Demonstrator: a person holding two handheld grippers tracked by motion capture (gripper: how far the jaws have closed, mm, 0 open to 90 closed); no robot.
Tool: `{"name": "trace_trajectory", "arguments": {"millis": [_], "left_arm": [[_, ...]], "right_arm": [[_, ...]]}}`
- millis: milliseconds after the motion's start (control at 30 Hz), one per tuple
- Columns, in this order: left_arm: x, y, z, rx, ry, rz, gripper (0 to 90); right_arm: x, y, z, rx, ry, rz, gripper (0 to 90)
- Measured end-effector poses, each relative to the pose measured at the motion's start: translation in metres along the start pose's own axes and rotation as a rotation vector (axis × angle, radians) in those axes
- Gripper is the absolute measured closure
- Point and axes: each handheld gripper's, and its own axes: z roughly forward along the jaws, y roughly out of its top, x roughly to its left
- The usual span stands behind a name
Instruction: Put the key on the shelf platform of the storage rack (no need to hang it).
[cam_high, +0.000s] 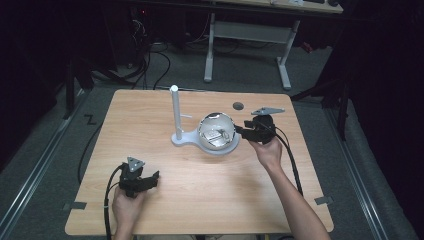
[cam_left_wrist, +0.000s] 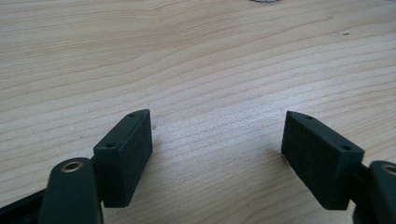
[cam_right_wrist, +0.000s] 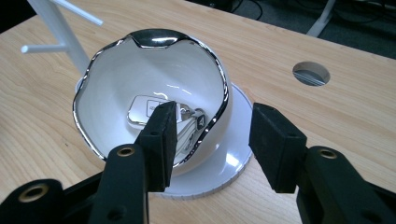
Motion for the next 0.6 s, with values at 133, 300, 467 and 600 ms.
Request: {"name": "trace_trajectory", "arguments": {"millis": [133,300,467,600], "left_arm": [[0.000,0.000,0.000,0.001,0.002,0.002,25.1],[0.000,0.000,0.000,0.002,0.002,0.003,25.1],[0.000,0.000,0.000,0.002,0.003,0.003,25.1],[0.000,0.000,0.000,0.000,0.001,0.001,25.1]], "right_arm": [[-0.003,-0.007,-0.011,-0.026,0.000,0.013,52.4],[-0.008,-0.013,-0.024,-0.040,-0.011,0.024,52.5],[-0.009,-0.014,-0.034,-0.058,-0.009,0.026,52.4],[-0.011,-0.020,-0.041,-0.078,-0.001,0.041,52.3]]}}
